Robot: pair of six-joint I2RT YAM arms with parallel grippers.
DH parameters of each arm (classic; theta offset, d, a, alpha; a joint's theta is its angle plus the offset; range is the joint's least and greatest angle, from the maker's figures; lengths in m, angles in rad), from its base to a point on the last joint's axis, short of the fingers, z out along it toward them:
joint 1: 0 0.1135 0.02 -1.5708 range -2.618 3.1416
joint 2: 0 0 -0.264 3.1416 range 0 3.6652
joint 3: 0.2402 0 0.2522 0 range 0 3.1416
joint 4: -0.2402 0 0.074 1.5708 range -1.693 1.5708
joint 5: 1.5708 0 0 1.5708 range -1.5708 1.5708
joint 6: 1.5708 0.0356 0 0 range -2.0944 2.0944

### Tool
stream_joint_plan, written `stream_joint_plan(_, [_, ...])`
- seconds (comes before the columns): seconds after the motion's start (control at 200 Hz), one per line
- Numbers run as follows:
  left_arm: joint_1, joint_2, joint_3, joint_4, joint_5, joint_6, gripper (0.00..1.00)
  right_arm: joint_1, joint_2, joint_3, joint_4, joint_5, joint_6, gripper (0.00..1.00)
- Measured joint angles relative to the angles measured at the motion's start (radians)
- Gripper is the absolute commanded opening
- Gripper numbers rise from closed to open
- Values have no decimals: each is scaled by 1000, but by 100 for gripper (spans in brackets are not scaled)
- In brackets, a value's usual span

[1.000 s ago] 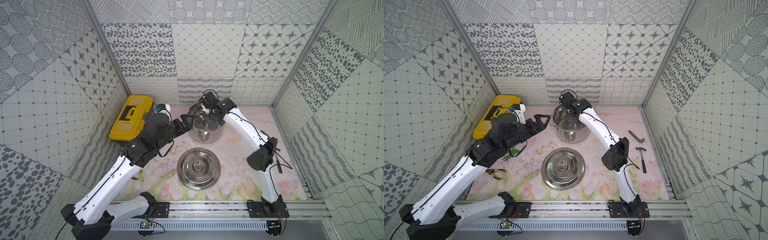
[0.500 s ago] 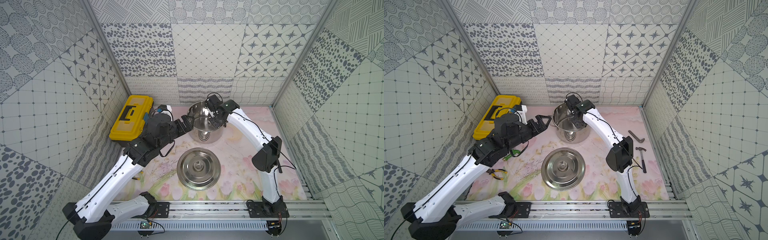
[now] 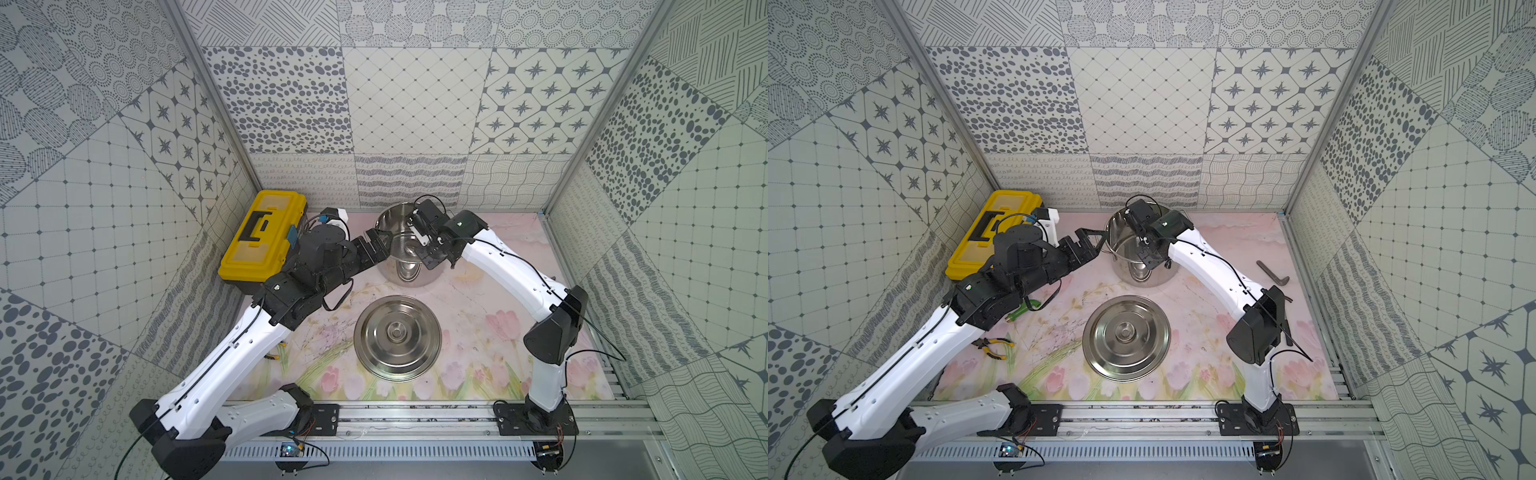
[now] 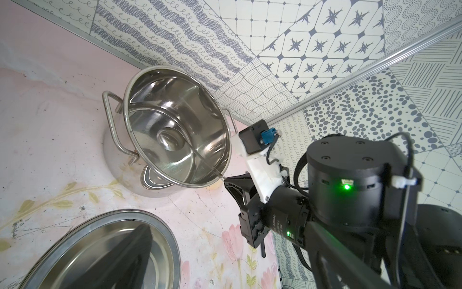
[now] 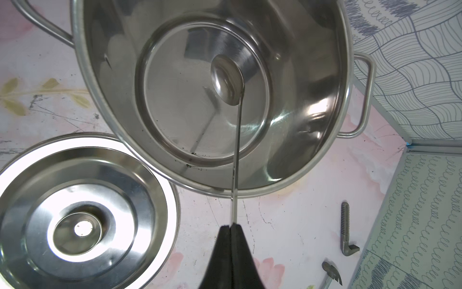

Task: Stir the soup with a spoon
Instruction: Stir the soup in the pan with a stick.

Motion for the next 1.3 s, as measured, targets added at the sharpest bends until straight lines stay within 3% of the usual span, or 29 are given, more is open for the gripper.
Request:
stream_joint_plan(0.3, [0, -22, -1, 0, -1, 0, 99, 29, 60, 156, -3, -22, 12, 0])
stream_joint_plan(0.715, [0, -42, -2, 0, -4, -3, 100, 17, 303, 481, -79, 20, -30, 0])
stream_joint_plan(1.301, [0, -29, -2, -1, -3, -3, 99, -106, 318, 466, -94, 68, -53, 0])
